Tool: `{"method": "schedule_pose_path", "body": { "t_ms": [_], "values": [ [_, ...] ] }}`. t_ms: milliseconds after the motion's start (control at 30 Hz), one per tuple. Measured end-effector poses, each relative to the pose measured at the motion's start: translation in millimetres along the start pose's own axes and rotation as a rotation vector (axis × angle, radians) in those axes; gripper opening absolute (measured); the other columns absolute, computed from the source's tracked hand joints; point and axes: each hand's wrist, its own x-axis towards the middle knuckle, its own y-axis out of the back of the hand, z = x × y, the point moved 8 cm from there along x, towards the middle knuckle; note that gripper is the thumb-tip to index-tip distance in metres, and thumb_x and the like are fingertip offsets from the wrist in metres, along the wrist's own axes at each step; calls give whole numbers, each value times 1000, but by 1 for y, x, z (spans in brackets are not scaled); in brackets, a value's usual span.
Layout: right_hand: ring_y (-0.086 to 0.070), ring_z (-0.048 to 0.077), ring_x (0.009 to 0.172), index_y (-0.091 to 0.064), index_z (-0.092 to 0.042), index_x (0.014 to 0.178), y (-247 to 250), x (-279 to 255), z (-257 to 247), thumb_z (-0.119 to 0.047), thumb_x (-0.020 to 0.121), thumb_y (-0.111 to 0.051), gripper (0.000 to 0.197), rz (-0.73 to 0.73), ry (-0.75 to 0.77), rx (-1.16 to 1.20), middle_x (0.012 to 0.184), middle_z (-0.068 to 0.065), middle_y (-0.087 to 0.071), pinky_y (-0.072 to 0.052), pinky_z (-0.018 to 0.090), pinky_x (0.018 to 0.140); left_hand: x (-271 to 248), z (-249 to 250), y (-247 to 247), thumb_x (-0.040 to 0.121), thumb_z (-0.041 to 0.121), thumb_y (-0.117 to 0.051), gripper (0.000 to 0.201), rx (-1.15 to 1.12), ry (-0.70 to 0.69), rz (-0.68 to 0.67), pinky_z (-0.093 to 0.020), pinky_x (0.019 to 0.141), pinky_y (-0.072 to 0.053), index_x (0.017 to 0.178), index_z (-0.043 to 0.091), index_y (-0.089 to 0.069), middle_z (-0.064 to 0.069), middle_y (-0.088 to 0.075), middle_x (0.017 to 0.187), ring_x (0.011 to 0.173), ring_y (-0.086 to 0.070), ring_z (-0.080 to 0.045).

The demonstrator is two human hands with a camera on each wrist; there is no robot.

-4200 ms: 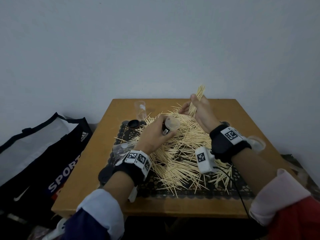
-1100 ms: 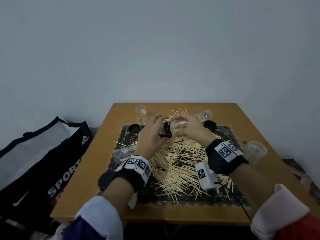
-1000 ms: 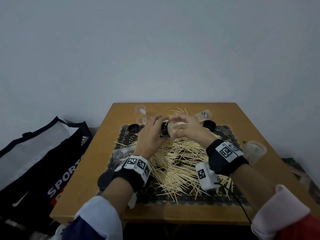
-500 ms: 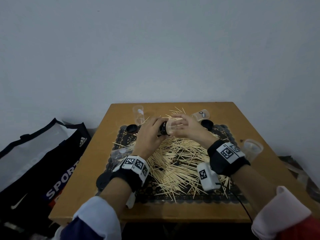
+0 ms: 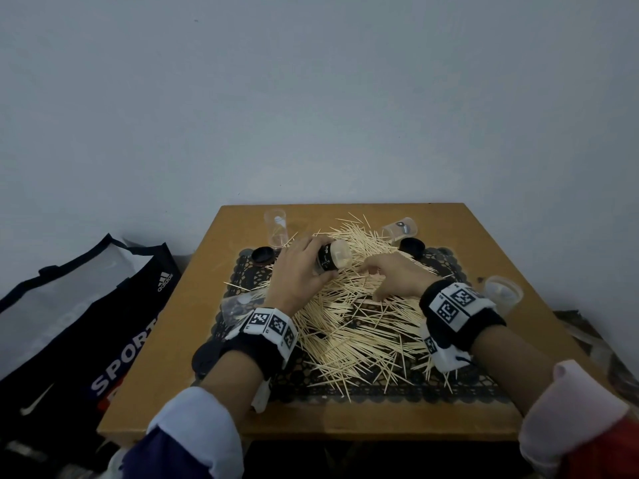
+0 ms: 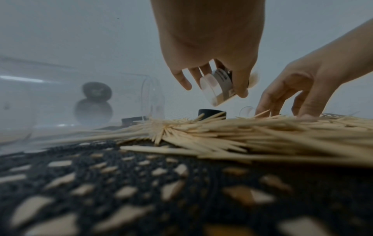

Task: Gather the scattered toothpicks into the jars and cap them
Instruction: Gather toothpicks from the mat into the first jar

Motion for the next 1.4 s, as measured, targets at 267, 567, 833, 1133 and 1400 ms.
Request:
{"method": "schedule_pose_path", "body": {
  "t_ms": [267, 567, 833, 1133, 1400],
  "values": [
    [-54, 23, 117, -52, -15, 132, 5, 0, 7, -23, 75, -81, 64, 34, -67, -133, 129, 6, -57, -46, 40, 98, -1, 1, 1, 75, 35, -81, 61, 1, 8, -12, -34, 86, -43, 128, 17, -56, 0, -62, 119, 107, -56, -20],
    [-58, 23, 95, -61, -11, 112, 10, -3, -9, -22, 93, -58, 23, 101, 0, -344, 110, 6, -62, -38, 29, 70, -1, 0, -1, 76, 36, -81, 61, 11, 22, -34, -34, 86, -43, 129, 17, -55, 0, -62, 118, 105, -56, -20],
    [-57, 29, 104, -47, -10, 107, 10, -7, -20, -18, 102, -38, 13, 43, 25, -400, 113, 12, -61, -35, 35, 81, -1, 0, 1, 77, 37, -80, 61, 4, 39, -32, -33, 87, -42, 129, 17, -56, 0, -62, 119, 107, -55, -19],
    [-53, 16, 79, -37, -11, 101, 20, -4, -14, -14, 104, -36, 4, 37, 3, -81, 87, -2, -52, -42, 32, 65, -2, -1, 9, 80, 37, -77, 57, 32, 86, 29, -26, 81, -36, 128, 16, -55, 0, -61, 119, 105, -56, -19],
    [-56, 19, 78, -41, -11, 105, 39, -4, -21, -22, 105, -36, 12, 85, 48, 374, 89, 9, -60, -49, 40, 78, -1, 1, 12, 85, 44, -71, 58, 26, 103, 31, -24, 79, -35, 131, 14, -52, 0, -59, 122, 107, -55, -18]
  ]
}}
